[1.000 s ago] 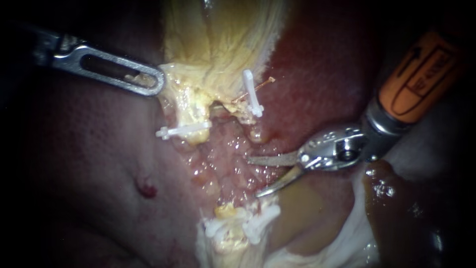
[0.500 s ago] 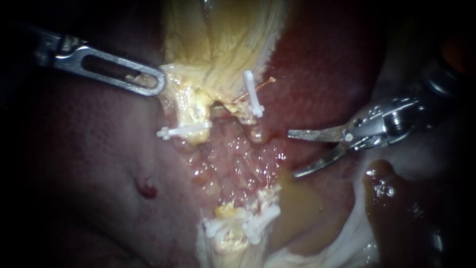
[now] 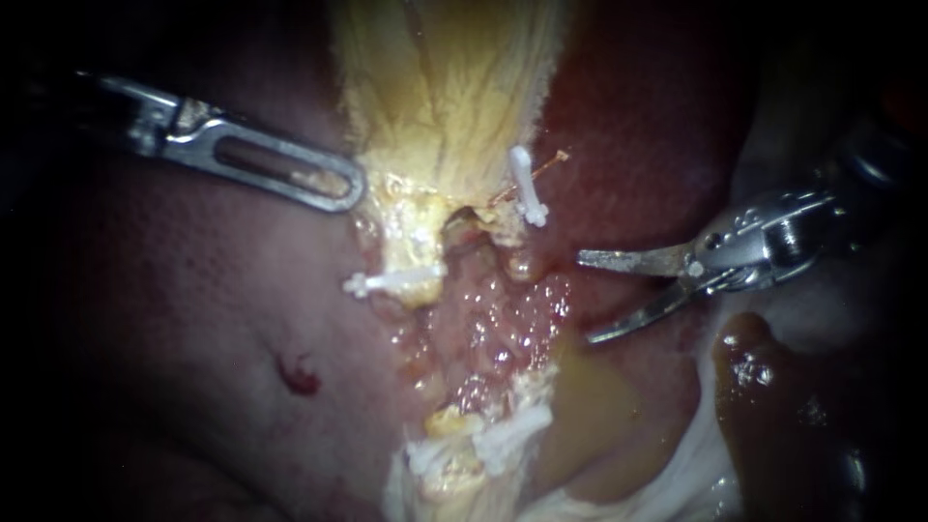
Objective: Go back from the cut right tube
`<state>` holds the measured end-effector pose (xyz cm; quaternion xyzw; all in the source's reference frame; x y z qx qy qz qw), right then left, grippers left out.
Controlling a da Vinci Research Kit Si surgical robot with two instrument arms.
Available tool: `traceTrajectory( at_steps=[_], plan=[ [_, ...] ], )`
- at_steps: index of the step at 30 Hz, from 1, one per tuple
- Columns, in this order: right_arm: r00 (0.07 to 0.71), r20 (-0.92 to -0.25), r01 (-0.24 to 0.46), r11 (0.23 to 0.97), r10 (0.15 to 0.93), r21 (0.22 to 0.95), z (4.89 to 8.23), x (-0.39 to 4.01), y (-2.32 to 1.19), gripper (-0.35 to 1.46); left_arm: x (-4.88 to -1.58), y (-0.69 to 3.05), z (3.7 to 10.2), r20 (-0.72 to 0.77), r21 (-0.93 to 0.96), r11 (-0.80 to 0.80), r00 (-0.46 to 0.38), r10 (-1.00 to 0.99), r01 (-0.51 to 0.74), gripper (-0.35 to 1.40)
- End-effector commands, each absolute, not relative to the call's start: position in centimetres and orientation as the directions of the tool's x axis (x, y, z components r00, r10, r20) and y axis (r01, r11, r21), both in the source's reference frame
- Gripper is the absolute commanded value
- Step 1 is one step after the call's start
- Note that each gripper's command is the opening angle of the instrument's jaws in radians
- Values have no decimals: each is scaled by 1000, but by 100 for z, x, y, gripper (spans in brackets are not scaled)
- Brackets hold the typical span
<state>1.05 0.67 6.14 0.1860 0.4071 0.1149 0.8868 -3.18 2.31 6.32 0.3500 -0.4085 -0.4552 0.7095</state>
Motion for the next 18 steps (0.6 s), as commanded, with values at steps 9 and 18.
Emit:
traceTrajectory(
  at_steps=[9,18],
  plan=[
    [648,-675,-48,904,353,426,612,98,70,145,-340,224,651,265,869,348,264,-927,350,-35],
    [648,-675,-48,903,353,426,611,96,71,145,-340,225,651,265,870,348,264,-927,350,-35]
  ],
)
